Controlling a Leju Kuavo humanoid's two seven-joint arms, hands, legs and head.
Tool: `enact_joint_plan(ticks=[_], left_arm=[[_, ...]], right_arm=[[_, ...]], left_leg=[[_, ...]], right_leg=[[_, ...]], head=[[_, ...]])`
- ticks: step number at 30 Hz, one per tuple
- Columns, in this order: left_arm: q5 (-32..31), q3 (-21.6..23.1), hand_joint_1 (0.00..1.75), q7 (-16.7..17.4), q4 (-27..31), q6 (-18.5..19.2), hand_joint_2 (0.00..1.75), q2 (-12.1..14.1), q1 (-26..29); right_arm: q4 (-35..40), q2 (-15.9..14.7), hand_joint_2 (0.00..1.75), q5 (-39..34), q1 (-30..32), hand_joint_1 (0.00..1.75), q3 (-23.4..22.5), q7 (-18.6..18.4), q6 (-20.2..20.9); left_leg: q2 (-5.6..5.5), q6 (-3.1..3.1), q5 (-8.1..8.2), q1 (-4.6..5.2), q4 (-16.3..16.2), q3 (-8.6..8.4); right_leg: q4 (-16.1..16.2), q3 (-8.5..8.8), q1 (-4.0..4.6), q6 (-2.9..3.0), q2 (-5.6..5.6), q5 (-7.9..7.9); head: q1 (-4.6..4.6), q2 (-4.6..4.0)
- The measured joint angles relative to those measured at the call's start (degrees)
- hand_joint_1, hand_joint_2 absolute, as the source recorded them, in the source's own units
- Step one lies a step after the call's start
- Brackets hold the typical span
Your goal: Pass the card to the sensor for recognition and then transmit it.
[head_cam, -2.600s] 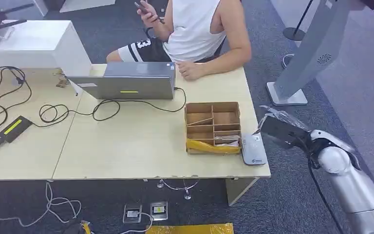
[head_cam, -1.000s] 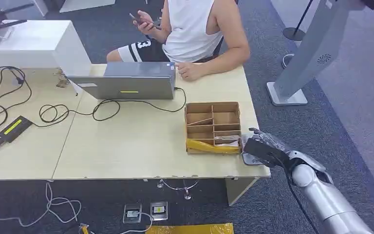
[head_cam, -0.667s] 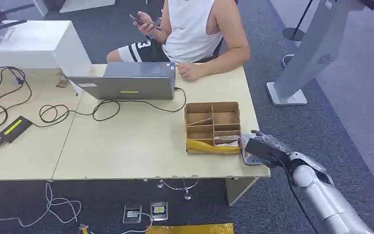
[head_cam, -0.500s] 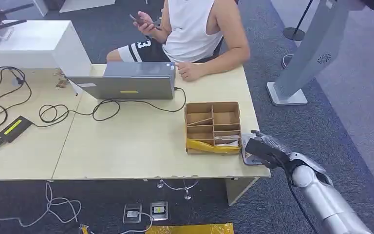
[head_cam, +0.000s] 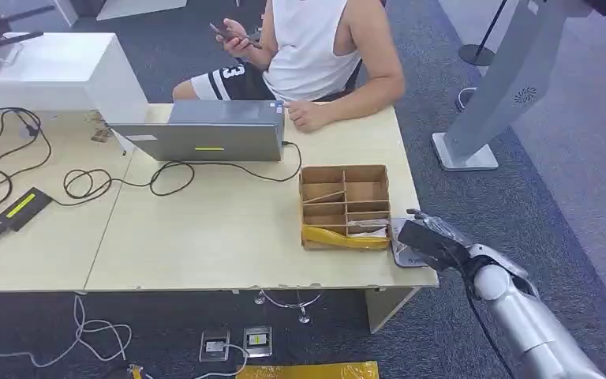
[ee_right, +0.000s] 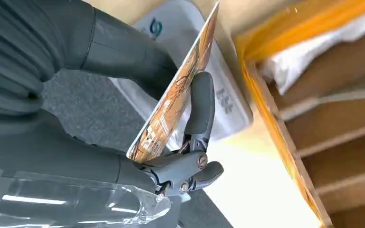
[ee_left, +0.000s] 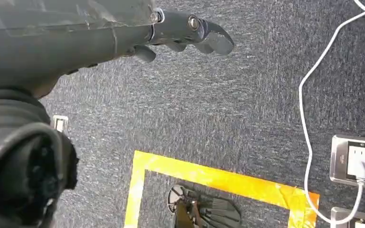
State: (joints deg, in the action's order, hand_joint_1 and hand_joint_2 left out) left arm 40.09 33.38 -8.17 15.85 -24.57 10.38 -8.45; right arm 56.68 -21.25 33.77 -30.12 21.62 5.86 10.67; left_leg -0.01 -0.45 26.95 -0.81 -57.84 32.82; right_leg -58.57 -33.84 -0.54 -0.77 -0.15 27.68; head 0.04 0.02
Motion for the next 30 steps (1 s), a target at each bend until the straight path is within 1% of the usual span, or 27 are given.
enact_joint_plan(ticks=[4,11,17,22,26,30], left_arm=[[-0.53,0.07,0.00,0.00,-0.26,0.11,0.00,0.00,-0.19],[-1.20,0.22,0.00,0.00,-0.54,0.09,0.00,0.00,-0.79],[-1.71,0.24,0.00,0.11,-0.74,0.15,0.00,-0.13,-1.59],[-2.97,0.26,0.00,1.18,-0.74,0.85,0.00,-0.35,-2.56],[-3.78,0.35,0.00,2.12,-0.74,1.18,0.00,-0.50,-3.58],[-4.11,0.59,0.00,2.34,-0.74,1.16,0.00,-0.72,-4.09]], right_arm=[[0.00,-0.07,1.75,0.96,-4.23,1.75,0.00,1.07,-0.02],[-0.37,-0.74,1.75,2.63,-17.02,1.75,0.02,3.63,0.26],[-1.99,-0.41,1.75,5.34,-28.14,1.75,0.77,6.49,-1.29],[-5.47,1.71,1.75,8.44,-33.94,1.75,2.23,8.20,-2.69],[-9.84,4.24,1.75,11.78,-36.23,1.75,4.07,8.15,-5.56],[-14.99,6.53,1.75,13.94,-37.82,1.75,5.86,7.50,-7.19]], left_leg=[[0.03,-0.03,-0.02,0.01,0.00,0.01],[0.03,-0.04,-0.05,0.01,-0.01,0.03],[0.01,-0.04,-0.05,0.00,-0.01,0.10],[-0.02,-0.04,-0.05,-0.01,0.00,0.14],[-0.02,-0.06,-0.08,-0.01,0.00,0.13],[-0.05,-0.06,-0.09,-0.01,0.00,0.14]], right_leg=[[-0.02,-0.05,-0.01,0.01,0.01,-0.04],[-0.02,-0.07,-0.01,0.00,0.09,-0.05],[-0.04,-0.10,-0.01,0.01,0.03,-0.05],[-0.05,-0.10,0.01,0.01,-0.02,-0.04],[-0.07,-0.10,0.01,0.01,-0.02,-0.05],[-0.07,-0.10,0.01,0.01,-0.03,-0.04]], head=[[0.00,0.00],[0.00,0.00],[-0.02,0.00],[0.02,0.00],[-0.02,0.00],[0.00,0.00]])
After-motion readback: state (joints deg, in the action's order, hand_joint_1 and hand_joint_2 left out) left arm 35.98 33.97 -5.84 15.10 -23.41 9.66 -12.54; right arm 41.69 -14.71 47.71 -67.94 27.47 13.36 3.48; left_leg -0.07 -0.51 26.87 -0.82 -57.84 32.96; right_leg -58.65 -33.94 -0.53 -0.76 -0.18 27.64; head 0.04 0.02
